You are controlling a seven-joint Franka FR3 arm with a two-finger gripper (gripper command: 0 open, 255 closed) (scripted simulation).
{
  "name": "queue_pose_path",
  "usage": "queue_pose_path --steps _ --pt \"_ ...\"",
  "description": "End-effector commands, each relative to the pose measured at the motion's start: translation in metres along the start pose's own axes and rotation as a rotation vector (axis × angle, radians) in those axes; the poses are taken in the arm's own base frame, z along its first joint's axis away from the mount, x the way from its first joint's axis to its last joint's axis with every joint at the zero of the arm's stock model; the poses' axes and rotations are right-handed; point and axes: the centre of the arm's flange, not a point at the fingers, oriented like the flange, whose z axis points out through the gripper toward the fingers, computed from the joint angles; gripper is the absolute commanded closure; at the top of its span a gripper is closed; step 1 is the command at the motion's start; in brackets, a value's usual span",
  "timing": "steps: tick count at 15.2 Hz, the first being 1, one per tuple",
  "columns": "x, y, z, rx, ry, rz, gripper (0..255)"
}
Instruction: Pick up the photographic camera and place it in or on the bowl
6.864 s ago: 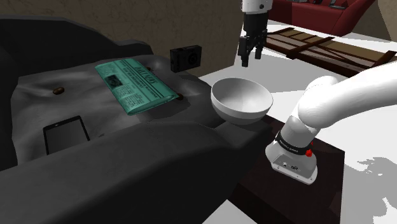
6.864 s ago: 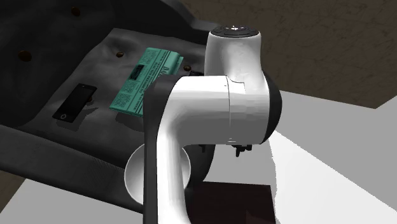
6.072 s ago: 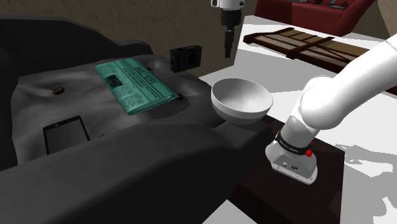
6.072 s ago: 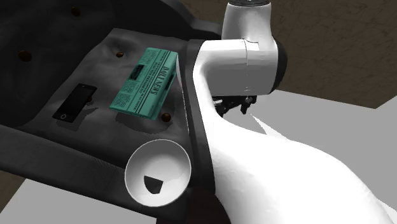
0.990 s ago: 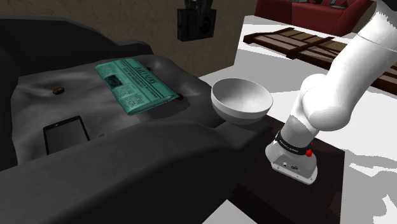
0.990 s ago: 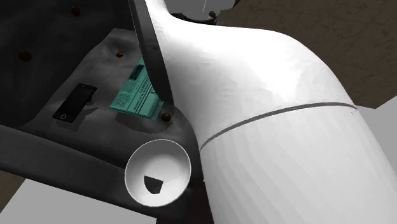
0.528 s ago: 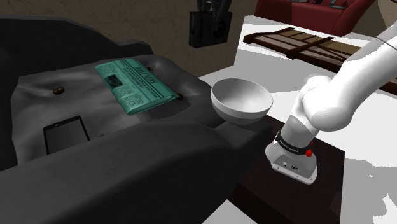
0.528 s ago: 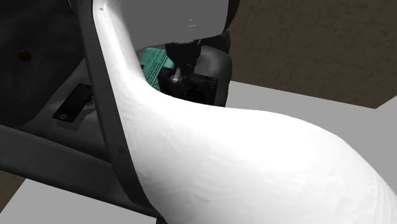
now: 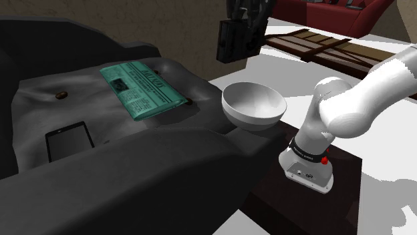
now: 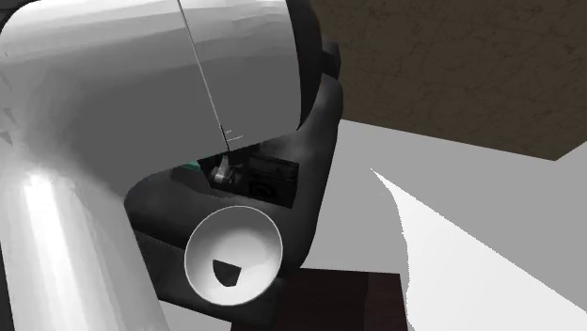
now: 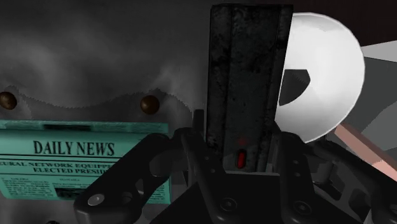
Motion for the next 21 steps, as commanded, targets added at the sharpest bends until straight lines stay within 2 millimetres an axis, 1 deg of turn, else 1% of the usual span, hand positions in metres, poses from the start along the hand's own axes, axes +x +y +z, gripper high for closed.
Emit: queue_pose_path --steps 1,5,6,21 --pt "0.004 -0.028 -0.002 0.000 0.000 0.001 255" --pt "0.011 -0.080 -0.004 0.000 0.000 0.001 255" --pt "0.013 -0.099 -0.005 0.000 0.000 0.001 255" --pt "0.012 -0.098 0.074 0.000 0.000 0.001 255"
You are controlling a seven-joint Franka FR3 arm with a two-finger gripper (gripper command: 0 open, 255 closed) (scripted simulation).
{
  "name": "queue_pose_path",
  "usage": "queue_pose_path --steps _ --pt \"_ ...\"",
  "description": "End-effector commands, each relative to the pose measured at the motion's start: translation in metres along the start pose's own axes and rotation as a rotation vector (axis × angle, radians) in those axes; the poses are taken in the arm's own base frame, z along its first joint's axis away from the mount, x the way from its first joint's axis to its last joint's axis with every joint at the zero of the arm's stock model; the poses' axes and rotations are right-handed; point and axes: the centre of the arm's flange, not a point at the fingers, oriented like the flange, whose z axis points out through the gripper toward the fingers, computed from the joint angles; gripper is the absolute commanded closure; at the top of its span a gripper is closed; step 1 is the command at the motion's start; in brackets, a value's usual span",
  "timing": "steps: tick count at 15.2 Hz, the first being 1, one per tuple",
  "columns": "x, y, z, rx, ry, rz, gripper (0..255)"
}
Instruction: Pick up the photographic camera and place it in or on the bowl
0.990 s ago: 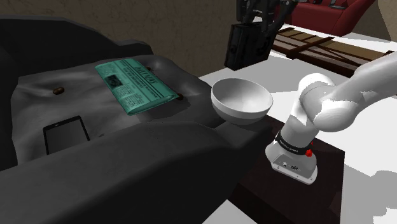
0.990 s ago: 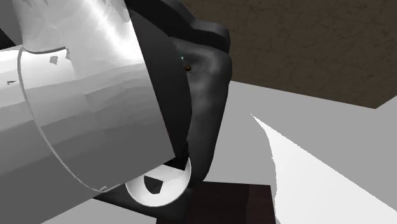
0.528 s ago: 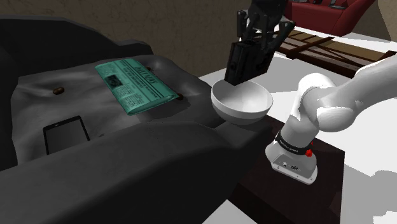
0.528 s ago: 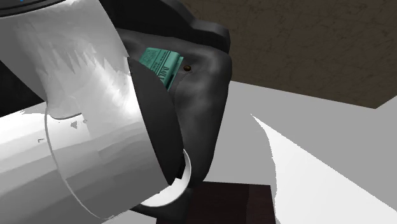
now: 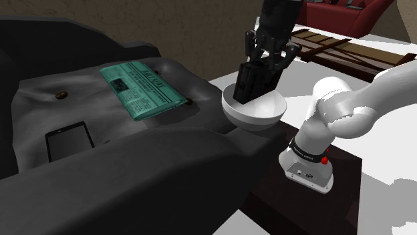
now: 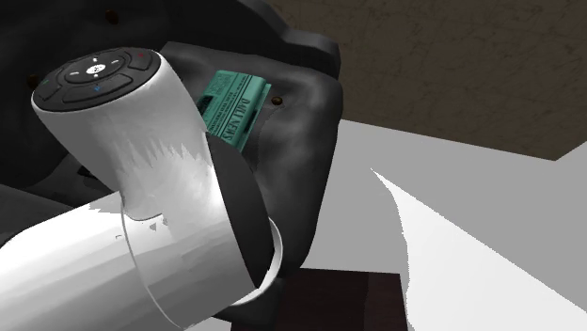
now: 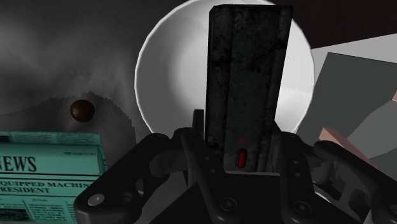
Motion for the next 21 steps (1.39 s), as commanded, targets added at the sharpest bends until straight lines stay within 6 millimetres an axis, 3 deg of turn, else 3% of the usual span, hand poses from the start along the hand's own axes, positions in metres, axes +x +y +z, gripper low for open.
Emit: queue_pose_path --steps 1,9,10,15,19,21 --pt "-0.001 0.001 0.012 -0.001 0.001 0.000 255" --pt "-0.001 0.001 0.012 -0.001 0.001 0.000 255" --pt "-0.001 0.001 0.012 -0.001 0.001 0.000 0" --pt "-0.001 0.001 0.012 -0.001 0.001 0.000 0" --pt "-0.001 0.001 -0.038 -0.001 0.001 0.000 0" --pt "-0.001 0.001 -0.038 -0.001 0.001 0.000 0"
